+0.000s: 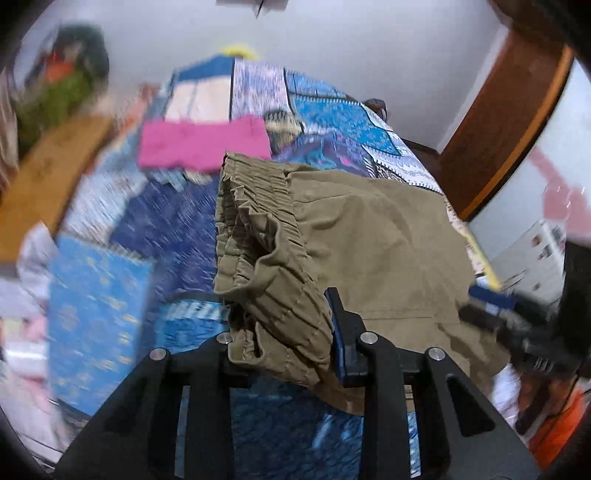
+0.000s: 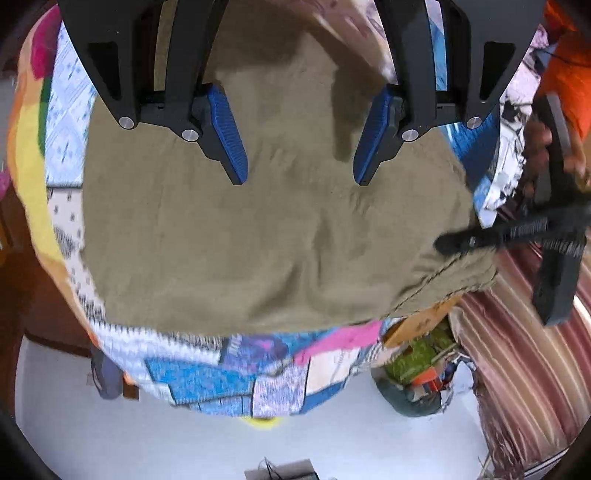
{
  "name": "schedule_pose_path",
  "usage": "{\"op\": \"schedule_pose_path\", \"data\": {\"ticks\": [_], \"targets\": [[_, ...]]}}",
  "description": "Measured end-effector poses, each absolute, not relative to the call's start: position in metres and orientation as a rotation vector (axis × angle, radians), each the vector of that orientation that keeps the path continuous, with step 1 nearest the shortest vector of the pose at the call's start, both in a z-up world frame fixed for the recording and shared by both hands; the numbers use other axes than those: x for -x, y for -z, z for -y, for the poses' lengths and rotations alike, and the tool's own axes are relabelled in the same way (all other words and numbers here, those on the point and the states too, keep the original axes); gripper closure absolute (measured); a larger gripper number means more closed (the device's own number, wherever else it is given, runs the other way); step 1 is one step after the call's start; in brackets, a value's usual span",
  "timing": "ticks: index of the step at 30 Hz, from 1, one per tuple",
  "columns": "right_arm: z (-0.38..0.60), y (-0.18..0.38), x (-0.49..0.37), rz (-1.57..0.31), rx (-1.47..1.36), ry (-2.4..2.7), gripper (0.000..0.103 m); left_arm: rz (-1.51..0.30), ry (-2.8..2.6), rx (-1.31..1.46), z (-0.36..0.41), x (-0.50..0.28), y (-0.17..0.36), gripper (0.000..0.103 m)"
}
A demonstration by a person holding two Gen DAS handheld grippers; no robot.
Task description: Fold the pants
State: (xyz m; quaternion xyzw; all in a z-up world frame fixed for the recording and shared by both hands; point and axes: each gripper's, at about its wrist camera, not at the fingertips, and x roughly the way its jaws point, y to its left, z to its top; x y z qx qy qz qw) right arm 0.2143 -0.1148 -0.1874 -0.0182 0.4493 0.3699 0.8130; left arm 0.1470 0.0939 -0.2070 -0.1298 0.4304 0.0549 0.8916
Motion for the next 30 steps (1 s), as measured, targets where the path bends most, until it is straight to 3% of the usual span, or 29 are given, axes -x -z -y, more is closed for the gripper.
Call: {"op": "schedule_pose_path", "data": {"ticks": [12,23,30], "targets": [[0.026,0.203,-0.188,-1.021,0.188,-0.965,0.046,-0.736,-0.238,-0.051,-0.066,-0.108,0.167,0.073],[0.143,0.188,-0.197,-0.973,0.064,-0.751,0.046,-0.626,-0.122,-0.153,-0.003,-0.117,0.124,0.073],[0.206,0.220,-0.198,-1.059,0.070,-0.600,0.046,-0.626,-0.008,-0.180,0.042,-0.135,0.117,0.073]]}}
